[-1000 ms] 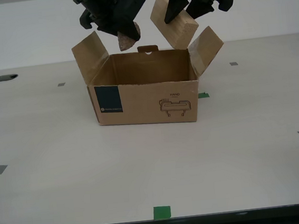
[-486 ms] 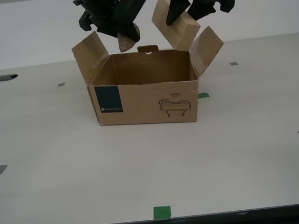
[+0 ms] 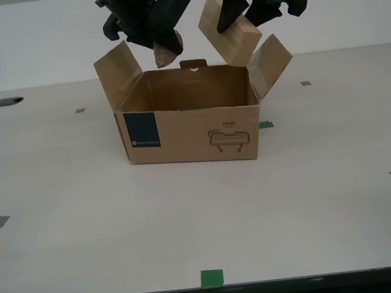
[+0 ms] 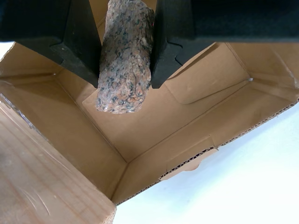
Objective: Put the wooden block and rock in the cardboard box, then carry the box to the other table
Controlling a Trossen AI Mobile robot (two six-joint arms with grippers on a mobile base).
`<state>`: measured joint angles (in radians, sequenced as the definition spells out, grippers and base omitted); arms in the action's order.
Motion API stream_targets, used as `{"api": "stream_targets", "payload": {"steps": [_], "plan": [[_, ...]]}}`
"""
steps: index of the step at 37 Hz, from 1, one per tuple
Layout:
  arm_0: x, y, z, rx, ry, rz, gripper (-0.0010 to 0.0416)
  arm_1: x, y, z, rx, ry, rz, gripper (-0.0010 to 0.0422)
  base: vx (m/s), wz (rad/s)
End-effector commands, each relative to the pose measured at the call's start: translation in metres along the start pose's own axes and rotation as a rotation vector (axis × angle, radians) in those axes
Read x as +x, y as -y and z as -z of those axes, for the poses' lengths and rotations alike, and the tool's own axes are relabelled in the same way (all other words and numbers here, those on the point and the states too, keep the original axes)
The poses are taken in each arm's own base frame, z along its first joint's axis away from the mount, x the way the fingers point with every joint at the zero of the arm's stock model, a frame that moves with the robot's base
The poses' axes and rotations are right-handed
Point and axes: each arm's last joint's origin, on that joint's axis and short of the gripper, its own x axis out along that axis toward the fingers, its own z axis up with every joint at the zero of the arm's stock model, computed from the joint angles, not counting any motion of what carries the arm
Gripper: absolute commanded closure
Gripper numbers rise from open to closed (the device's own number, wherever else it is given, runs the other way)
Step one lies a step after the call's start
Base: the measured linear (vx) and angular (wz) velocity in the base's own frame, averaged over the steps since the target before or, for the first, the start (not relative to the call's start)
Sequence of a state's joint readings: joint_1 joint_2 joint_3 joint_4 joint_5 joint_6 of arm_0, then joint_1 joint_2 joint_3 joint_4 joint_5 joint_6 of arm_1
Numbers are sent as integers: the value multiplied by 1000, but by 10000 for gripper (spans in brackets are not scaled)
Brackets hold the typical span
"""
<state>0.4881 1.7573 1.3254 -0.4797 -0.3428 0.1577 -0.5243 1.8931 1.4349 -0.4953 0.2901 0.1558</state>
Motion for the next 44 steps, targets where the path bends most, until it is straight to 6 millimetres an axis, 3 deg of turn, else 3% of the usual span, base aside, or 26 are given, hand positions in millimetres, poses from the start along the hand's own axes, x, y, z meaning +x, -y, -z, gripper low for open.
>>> {"api": "stream_targets", "payload": {"steps": [1,18,23,34,44], "plan": [[0,-1,0,-2,1,-5,276,0,0,-1,3,7,5,334,0,0],[0,-2,0,-3,0,-6,92,0,0,-1,-43,6,6,202,0,0],[0,-2,0,-2,0,-6,57,0,0,-1,-50,6,6,171,0,0],[0,-2,0,-2,-1,-6,25,0,0,-1,-64,6,5,126,0,0],[-7,-4,-2,8,17,-4,36,-2,0,-1,-124,-5,5,104,0,0]]}}
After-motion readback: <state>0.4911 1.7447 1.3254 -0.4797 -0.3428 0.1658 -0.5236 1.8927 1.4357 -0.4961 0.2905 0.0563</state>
